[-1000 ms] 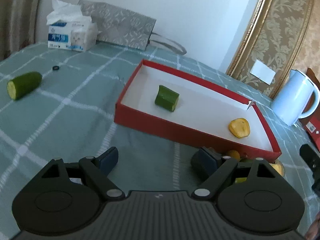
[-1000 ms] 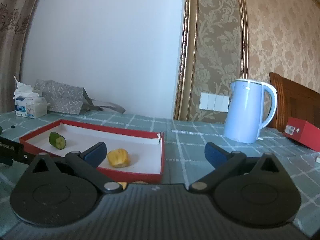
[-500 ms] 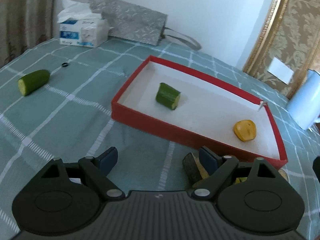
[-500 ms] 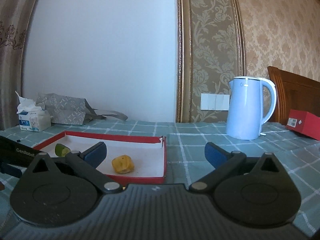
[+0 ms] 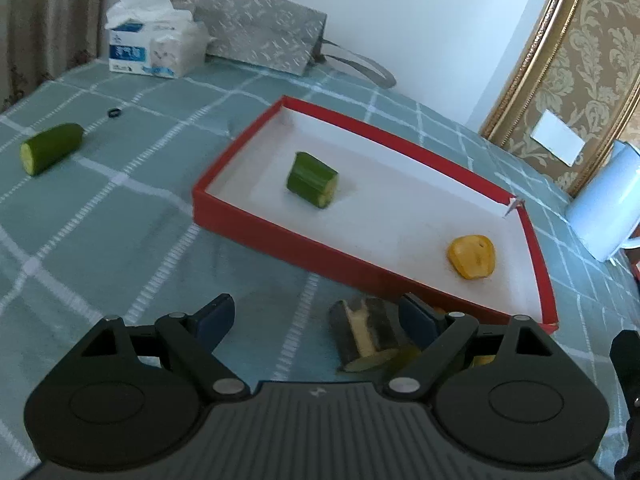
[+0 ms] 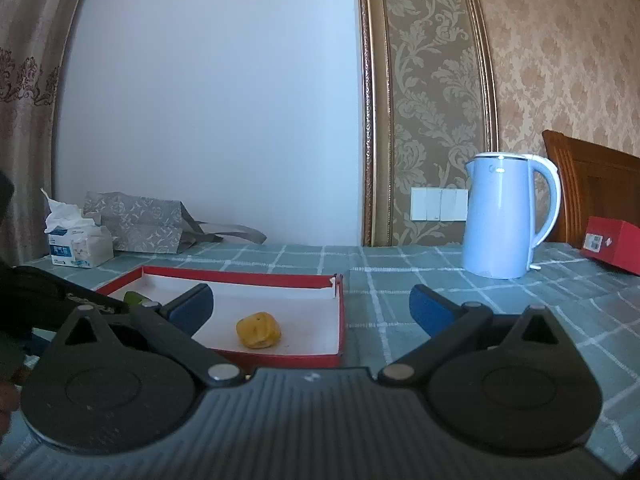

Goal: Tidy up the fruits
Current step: 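Reach the left gripper to the eggplant chunk and grasp it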

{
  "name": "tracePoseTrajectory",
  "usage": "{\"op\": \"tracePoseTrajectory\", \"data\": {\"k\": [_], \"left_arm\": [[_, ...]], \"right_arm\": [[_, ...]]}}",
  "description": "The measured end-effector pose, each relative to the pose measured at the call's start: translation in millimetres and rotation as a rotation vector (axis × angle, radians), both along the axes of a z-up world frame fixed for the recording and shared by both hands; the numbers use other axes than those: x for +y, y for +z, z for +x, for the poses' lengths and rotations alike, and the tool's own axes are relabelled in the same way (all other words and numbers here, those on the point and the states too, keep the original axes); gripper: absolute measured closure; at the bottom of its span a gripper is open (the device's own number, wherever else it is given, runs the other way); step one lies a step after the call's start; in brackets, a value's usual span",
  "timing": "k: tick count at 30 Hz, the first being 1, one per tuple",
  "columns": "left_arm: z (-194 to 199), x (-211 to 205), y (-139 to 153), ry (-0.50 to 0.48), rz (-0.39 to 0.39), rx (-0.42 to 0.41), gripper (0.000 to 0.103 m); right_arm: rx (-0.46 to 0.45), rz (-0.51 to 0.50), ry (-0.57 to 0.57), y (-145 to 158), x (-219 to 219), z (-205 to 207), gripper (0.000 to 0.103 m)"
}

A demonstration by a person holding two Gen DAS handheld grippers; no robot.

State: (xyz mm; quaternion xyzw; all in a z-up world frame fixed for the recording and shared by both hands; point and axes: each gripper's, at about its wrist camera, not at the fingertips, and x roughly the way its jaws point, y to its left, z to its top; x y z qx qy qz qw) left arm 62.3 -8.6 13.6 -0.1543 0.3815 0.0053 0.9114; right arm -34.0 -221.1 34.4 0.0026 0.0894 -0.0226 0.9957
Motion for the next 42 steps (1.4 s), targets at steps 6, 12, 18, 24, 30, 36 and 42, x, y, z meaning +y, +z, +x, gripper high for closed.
{"op": "tracePoseTrajectory", "data": {"k": [6,12,18,24,30,36,42], "left_arm": [[6,-11,-3,-0.006,0.02,0.012,0.013],[5,-24,-5,-0.021,0.039,0.02,0.014],[10,-24,-5,0.017,0.044,0.012,0.03],[7,-21,-5,0.036,0.028,0.008,0.054],[4,-29,-4,0.004,0.045,0.024,0.057],[4,-32,-5,-0.015,0.067,0.013,0.067],[2,-30,-7,-0.065,0.072,-0.013,0.068]], "right_arm": [[-0.011,0.01,-0.003,2,-2,-2,0.0],[0.026,0.03,-0.012,0,-6,3,0.0],[0.093,0.046,-0.002,-5,-8,12,0.0],[0.093,0.037,0.007,-6,-5,12,0.0],[0.09,0.048,0.005,-6,-6,11,0.0],[0.08,0.058,-0.002,-4,-10,10,0.0],[0.063,0.104,-0.033,-1,-22,8,0.0]]}}
